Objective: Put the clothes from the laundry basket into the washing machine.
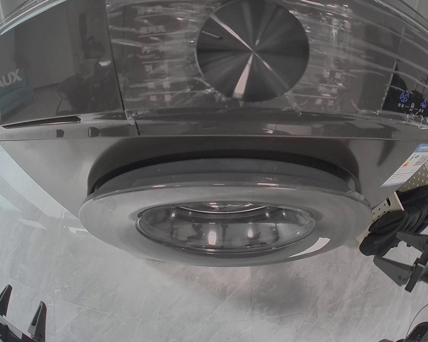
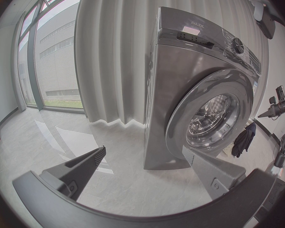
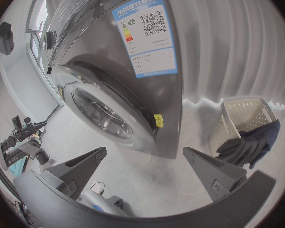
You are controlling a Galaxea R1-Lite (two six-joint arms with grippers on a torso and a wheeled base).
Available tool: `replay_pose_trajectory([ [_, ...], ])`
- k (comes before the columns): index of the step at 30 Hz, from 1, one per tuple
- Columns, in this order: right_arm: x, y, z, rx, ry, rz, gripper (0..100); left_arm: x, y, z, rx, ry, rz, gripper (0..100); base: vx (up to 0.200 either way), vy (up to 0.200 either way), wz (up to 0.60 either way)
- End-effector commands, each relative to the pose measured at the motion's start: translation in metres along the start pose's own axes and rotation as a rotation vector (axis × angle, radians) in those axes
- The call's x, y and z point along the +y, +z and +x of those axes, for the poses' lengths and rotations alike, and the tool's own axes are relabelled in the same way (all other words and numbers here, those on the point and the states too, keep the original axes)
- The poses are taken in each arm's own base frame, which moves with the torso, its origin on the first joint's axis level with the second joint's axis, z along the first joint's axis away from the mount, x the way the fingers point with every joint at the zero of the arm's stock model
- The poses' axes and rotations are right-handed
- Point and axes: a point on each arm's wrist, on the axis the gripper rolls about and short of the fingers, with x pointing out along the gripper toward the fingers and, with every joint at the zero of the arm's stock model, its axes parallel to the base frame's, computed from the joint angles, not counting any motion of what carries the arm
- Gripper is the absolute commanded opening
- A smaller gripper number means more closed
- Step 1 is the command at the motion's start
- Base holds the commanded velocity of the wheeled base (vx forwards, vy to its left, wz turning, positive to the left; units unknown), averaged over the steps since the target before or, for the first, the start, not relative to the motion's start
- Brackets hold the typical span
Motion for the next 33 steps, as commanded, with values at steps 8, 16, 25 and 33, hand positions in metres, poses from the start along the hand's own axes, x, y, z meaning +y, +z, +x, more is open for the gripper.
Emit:
replay_pose_trajectory([
  [8, 0.006, 0.03, 0.062, 0.062, 0.068, -0.013, 100, 0.0, -0.005, 0.0, 0.003, 0.0, -0.001, 100, 0.0, 0.0, 0.0],
  [16, 0.015, 0.036, 0.081, 0.097, 0.118, -0.003, 100, 0.0, -0.005, 0.0, 0.003, 0.0, -0.001, 100, 0.0, 0.0, 0.0],
  [25, 0.028, 0.032, 0.091, 0.145, 0.179, 0.06, 100, 0.0, -0.005, 0.0, 0.003, 0.0, -0.001, 100, 0.0, 0.0, 0.0],
  [33, 0.025, 0.014, 0.06, 0.151, 0.175, 0.059, 100, 0.0, -0.005, 0.0, 0.003, 0.0, 0.001, 100, 0.0, 0.0, 0.0],
])
